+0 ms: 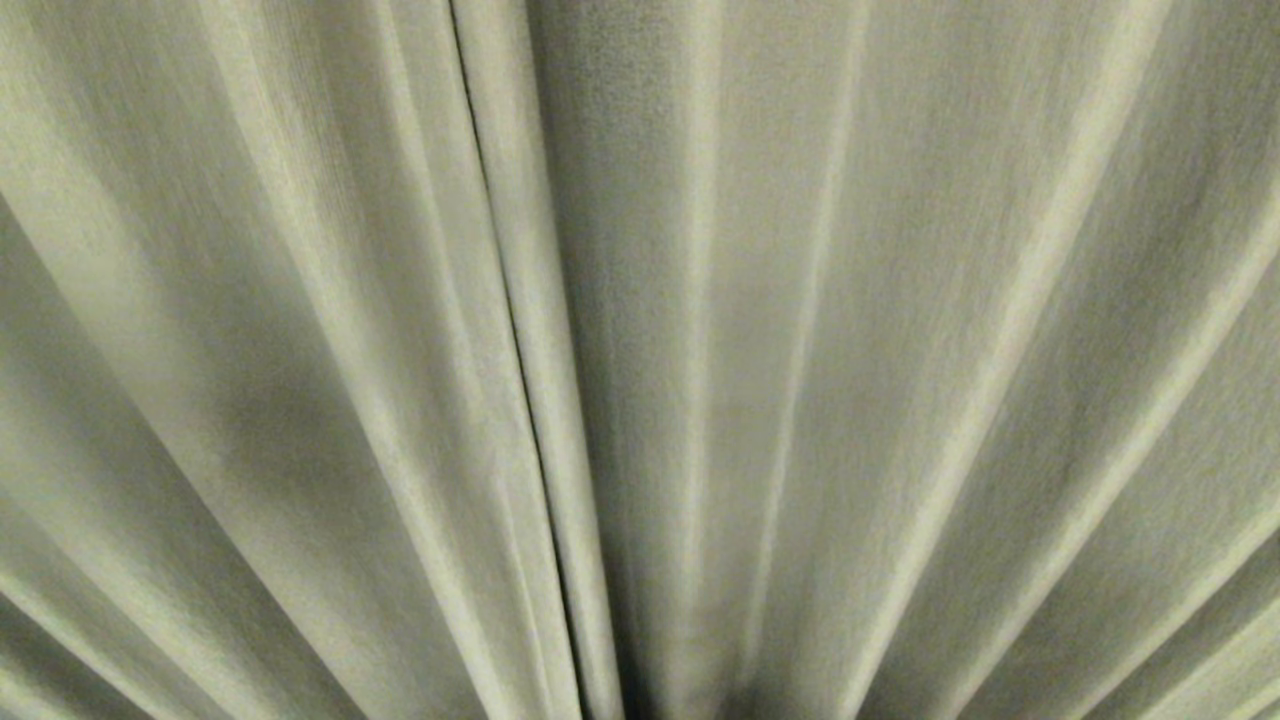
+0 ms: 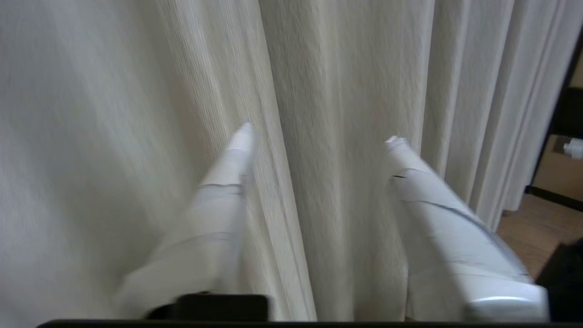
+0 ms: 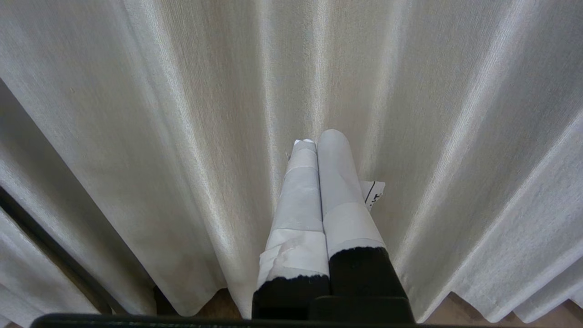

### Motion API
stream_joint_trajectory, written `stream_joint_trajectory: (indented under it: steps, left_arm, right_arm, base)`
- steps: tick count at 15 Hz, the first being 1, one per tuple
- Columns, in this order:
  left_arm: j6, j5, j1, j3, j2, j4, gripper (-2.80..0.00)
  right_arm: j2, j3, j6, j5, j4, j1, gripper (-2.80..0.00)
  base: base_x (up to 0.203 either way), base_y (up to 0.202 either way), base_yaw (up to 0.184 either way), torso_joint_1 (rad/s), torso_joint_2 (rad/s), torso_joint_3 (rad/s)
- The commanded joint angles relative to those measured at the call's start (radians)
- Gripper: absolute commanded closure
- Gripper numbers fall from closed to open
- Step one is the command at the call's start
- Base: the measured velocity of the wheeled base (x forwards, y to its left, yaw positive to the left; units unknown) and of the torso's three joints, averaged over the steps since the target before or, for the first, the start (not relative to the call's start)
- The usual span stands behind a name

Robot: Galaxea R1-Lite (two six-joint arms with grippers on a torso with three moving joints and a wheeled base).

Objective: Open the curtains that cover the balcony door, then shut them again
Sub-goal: Pull the outer curtains open on both sides

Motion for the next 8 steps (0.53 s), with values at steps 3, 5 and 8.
stream_joint_trajectory:
  steps: [3,5,8]
  left_arm:
    - [0.0,-0.002,-0.023,-0.109,0.183,0.001,-2.8]
    - [0.0,0.005,-0.056,-0.143,0.24,0.001,-2.8]
    - [0.0,0.077,-0.134,-0.176,0.313,0.002,-2.8]
  right_arm:
    - [0.0,0.0,0.0,0.0,0.0,0.0,0.0]
    - [0.0,0.0,0.0,0.0,0.0,0.0,0.0]
    - [0.0,0.0,0.0,0.0,0.0,0.0,0.0]
  base:
    - [0.0,0.0,0.0,0.0,0.0,0.0]
    - [0.0,0.0,0.0,0.0,0.0,0.0]
    - [0.0,0.0,0.0,0.0,0.0,0.0]
